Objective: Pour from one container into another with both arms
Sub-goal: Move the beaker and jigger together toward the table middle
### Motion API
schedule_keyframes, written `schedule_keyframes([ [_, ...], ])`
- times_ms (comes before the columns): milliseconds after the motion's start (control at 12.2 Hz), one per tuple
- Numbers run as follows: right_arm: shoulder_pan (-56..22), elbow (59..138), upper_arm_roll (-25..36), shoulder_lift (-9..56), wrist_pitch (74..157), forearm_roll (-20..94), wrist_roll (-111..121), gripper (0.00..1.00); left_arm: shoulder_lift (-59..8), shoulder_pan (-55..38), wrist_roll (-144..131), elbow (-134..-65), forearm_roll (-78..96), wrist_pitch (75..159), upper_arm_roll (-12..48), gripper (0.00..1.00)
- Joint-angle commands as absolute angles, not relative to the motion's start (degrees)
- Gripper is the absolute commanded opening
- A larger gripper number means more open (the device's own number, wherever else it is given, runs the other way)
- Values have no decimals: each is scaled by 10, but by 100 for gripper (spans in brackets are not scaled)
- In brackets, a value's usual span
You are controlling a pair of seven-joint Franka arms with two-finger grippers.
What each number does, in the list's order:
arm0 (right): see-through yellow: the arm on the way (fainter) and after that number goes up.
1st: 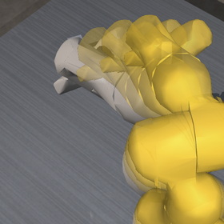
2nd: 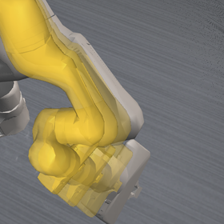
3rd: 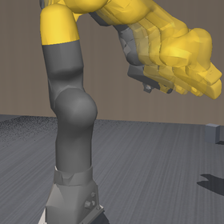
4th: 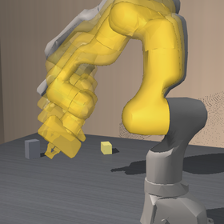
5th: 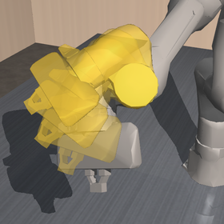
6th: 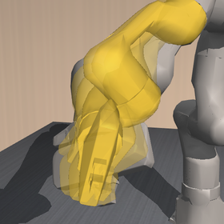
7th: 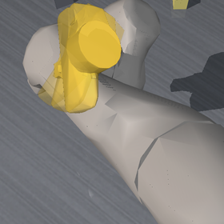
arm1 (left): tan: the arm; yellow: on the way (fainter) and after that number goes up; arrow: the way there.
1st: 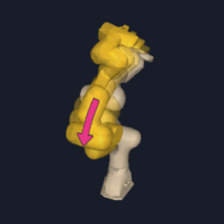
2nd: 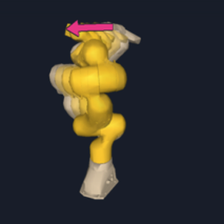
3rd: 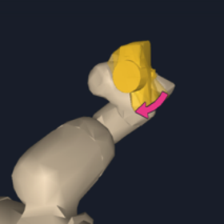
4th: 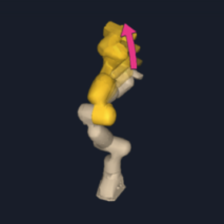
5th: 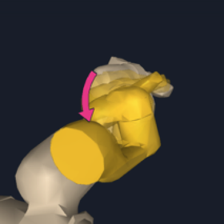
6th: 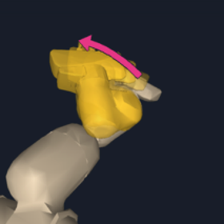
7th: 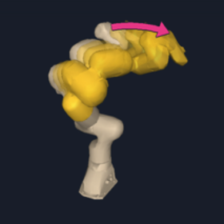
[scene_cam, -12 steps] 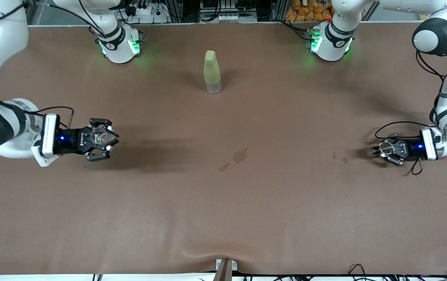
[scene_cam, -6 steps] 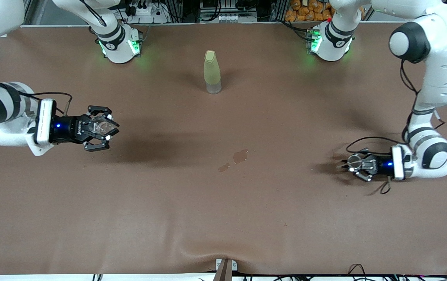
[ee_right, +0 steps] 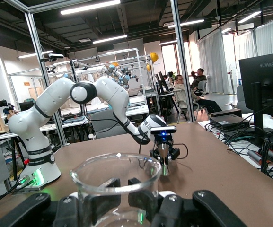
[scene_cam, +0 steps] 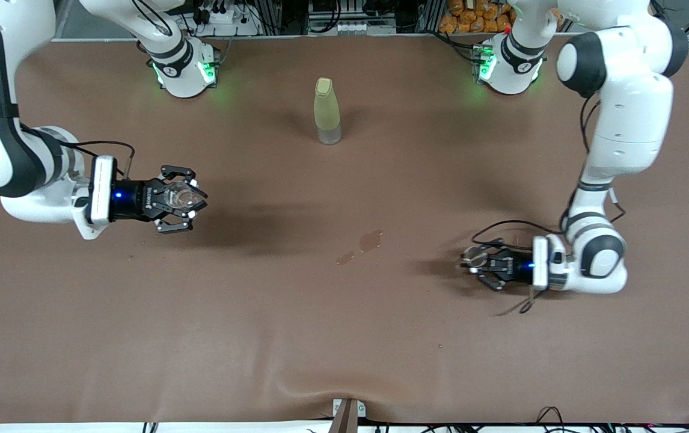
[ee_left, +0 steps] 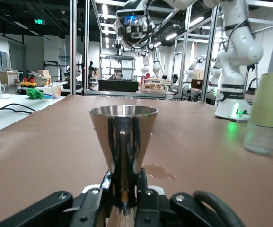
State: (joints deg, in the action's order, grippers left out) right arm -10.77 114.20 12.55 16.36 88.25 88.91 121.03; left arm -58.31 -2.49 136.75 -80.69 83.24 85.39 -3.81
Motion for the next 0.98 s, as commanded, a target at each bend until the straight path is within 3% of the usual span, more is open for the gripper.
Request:
schedule_keyframes([
  [0,-130,1173,123,143,915,919,1214,0,-568,-83,1363,-819,895,908,-43,0],
  [164,-134,1185,106,143,933,941,1223,0,-568,-150,1369,-821,973,971,-43,0],
  [901,-140,1199,17,154,1033,1033,1276,0,-572,-323,1434,-825,1185,1115,-42,0],
])
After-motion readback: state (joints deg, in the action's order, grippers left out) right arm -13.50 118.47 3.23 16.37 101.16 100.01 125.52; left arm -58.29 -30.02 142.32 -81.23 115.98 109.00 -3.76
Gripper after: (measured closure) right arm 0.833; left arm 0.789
